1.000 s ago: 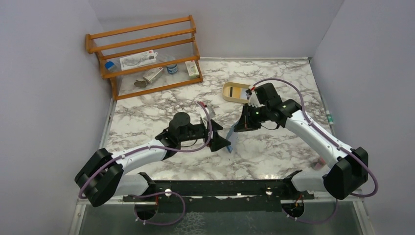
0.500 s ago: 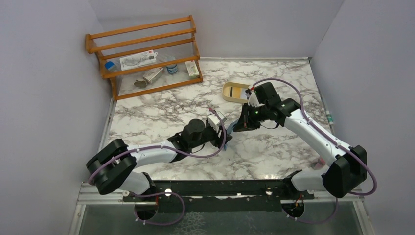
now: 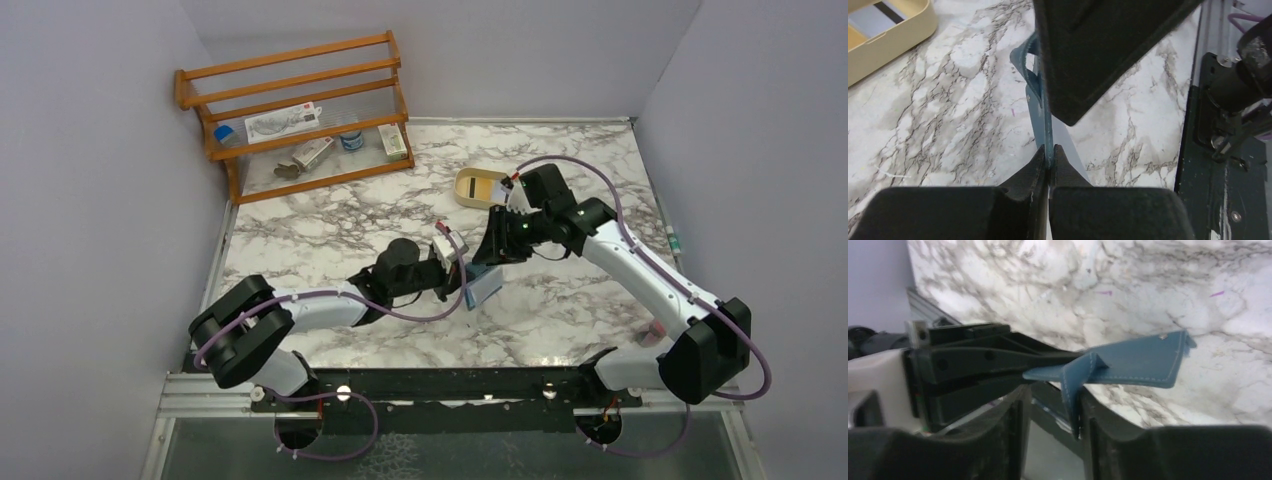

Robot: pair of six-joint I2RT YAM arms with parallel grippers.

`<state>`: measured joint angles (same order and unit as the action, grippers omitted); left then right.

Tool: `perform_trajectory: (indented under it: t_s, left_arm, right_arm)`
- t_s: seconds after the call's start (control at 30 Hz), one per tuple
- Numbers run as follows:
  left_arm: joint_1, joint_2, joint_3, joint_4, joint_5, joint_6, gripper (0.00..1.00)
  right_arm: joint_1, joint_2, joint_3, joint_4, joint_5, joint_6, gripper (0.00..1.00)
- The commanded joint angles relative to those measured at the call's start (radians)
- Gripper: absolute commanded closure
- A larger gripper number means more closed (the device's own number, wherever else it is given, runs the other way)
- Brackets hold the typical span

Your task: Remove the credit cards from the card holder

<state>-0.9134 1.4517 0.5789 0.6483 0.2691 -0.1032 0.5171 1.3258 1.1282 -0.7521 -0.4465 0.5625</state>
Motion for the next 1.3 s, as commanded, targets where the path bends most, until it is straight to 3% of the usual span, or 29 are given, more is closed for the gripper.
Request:
perform_trajectory:
  t_s: [0.0, 0.03, 0.07, 0.13, 0.33, 0.47, 0.57, 0.87, 1.03, 1.13, 1.27]
  left_arm:
    - [0.074, 0.011, 0.049, 0.061, 0.297, -0.061, 1.00]
    - [0.116, 0.023, 0.056, 0.060, 0.359, -0.098, 1.00]
    - [0.150, 0.037, 0.066, 0.061, 0.415, -0.137, 1.00]
    - [0.201, 0.067, 0.091, 0.060, 0.509, -0.192, 1.00]
    - [0.316, 0.154, 0.215, 0.053, 0.743, -0.354, 1.00]
    - [0.350, 0.198, 0.301, 0.052, 0.921, -0.451, 1.00]
    - [0.371, 0.213, 0.346, 0.048, 1.009, -0.515, 1.00]
    - [0.390, 0.220, 0.352, 0.045, 1.126, -0.558, 1.00]
    - [0.389, 0.220, 0.345, 0.045, 1.141, -0.561, 1.00]
    - [0.389, 0.219, 0.350, 0.045, 1.138, -0.554, 1.00]
    - [0.389, 0.215, 0.354, 0.045, 1.133, -0.544, 1.00]
  right_arm:
    - [-0.002, -0.003, 0.104, -0.013, 0.096, -0.123, 0.33]
    - [-0.001, -0.009, 0.120, -0.020, 0.153, -0.153, 0.09]
    - [-0.001, -0.021, 0.130, -0.012, 0.211, -0.182, 0.01]
    - [-0.001, -0.063, 0.118, 0.048, 0.293, -0.240, 0.00]
    - [-0.001, -0.219, -0.091, 0.312, 0.213, -0.351, 0.00]
    - [0.000, -0.321, -0.270, 0.495, 0.081, -0.364, 0.00]
    - [0.000, -0.374, -0.378, 0.572, 0.082, -0.387, 0.00]
    - [-0.002, -0.417, -0.430, 0.662, 0.138, -0.411, 0.00]
    - [0.000, -0.425, -0.451, 0.739, -0.029, -0.409, 0.03]
    - [-0.001, -0.368, -0.444, 0.771, -0.165, -0.401, 0.09]
    - [-0.001, -0.291, -0.420, 0.773, -0.254, -0.396, 0.31]
